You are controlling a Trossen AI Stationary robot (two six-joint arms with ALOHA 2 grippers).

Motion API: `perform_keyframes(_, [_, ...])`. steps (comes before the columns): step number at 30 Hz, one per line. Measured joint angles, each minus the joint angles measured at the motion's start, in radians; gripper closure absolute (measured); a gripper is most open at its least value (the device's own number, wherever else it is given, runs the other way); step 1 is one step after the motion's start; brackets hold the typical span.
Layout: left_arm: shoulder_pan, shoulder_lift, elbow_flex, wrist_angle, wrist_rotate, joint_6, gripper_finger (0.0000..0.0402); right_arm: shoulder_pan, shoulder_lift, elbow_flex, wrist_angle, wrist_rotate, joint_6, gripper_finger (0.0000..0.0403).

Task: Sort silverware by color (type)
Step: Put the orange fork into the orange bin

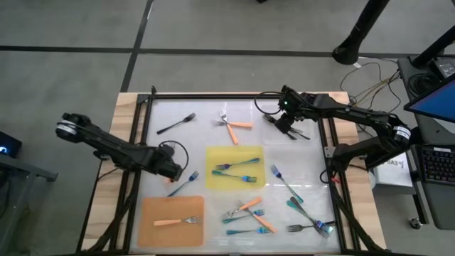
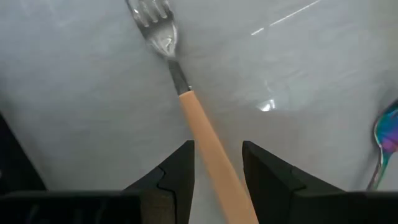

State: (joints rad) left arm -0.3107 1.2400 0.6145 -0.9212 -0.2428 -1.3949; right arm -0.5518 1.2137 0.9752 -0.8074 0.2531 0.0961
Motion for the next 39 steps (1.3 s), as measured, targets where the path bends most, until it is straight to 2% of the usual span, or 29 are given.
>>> perform_keyframes(10, [0.007,0.068,-0.018,0.01,0.008,-0.003,0.0287,0.0,0.0,0.0,0.0,0.0,0.0,0.0264])
perform_keyframes(14, [0.01,0.092,-0.035,0.071,0.056,-0.005,0.0287,0.0,0.0,-0.001,0.0,0.0,0.0,0.0263])
perform_keyframes(20, [0.01,0.117,-0.057,0.112,0.063,-0.014,0.0288,0.0,0.0,-0.001,0.0,0.0,0.0,0.0259])
perform_keyframes(23, [0.01,0.123,-0.052,0.111,0.063,-0.002,0.0304,0.0,0.0,-0.001,-0.003,0.0,0.001,0.0262])
perform_keyframes(29, [0.011,0.12,-0.027,0.1,0.051,0.03,0.0369,0.0,0.0,-0.001,-0.006,0.0,0.016,0.0272])
perform_keyframes(39, [0.013,0.119,0.057,0.066,-0.034,0.066,0.0369,0.0,0.0,-0.001,-0.028,0.0,0.017,0.0273])
